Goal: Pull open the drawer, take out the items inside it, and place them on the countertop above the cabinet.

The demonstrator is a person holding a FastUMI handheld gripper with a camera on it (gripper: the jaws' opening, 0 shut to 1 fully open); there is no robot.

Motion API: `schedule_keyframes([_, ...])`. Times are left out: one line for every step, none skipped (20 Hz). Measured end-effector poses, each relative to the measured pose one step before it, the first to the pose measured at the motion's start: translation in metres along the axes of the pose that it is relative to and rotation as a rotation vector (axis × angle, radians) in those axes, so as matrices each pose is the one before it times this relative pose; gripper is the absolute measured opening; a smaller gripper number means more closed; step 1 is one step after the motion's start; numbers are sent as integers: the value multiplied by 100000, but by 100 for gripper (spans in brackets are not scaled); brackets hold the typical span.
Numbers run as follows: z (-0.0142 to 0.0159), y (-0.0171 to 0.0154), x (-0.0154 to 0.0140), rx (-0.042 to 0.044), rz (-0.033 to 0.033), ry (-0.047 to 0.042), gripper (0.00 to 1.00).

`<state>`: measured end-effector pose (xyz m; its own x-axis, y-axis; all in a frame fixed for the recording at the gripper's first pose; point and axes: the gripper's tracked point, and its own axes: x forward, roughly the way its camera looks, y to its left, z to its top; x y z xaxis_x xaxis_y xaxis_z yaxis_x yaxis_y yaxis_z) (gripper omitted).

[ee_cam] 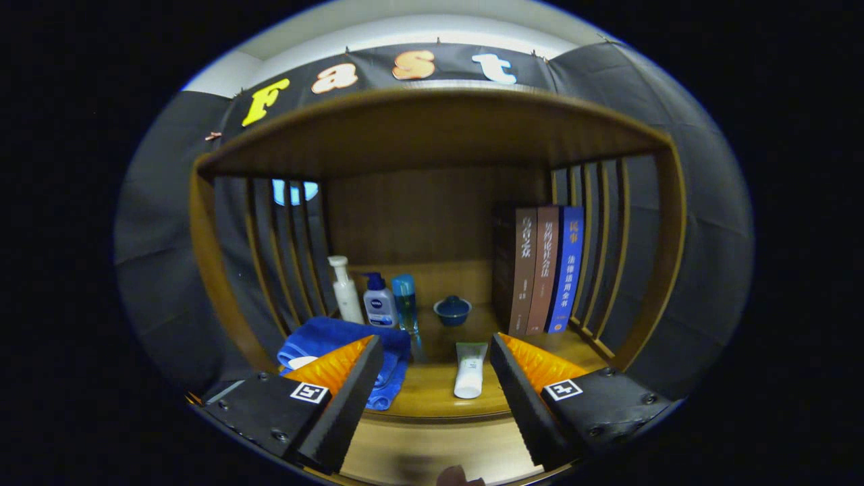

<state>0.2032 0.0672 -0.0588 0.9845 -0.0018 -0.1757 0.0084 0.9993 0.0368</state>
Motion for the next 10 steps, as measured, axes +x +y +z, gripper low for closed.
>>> schedule_keyframes([424, 653, -1648, -1049, 382, -3429, 100])
schedule_keyframes([82, 434, -1329, -1163, 444, -2194, 100])
schedule_keyframes([49, 324, -1404, -1180, 320, -2124, 100])
schedule_keyframes([-169, 369, -1619, -1283, 335, -1967, 100])
schedule_keyframes([-170, 218, -1065, -430, 99, -1152, 100])
schedule_keyframes([-337, 269, -1642, -164, 198, -1471, 100])
schedule_keyframes([-471, 182, -1498, -14, -86, -1169, 100])
schedule_keyframes([-570, 13, -1195, 2, 73, -1094, 100])
schedule_keyframes([-595, -88, -1130, -145, -514, -761, 100])
schedule_keyframes([-701, -269, -1098, -159, -437, -670, 100])
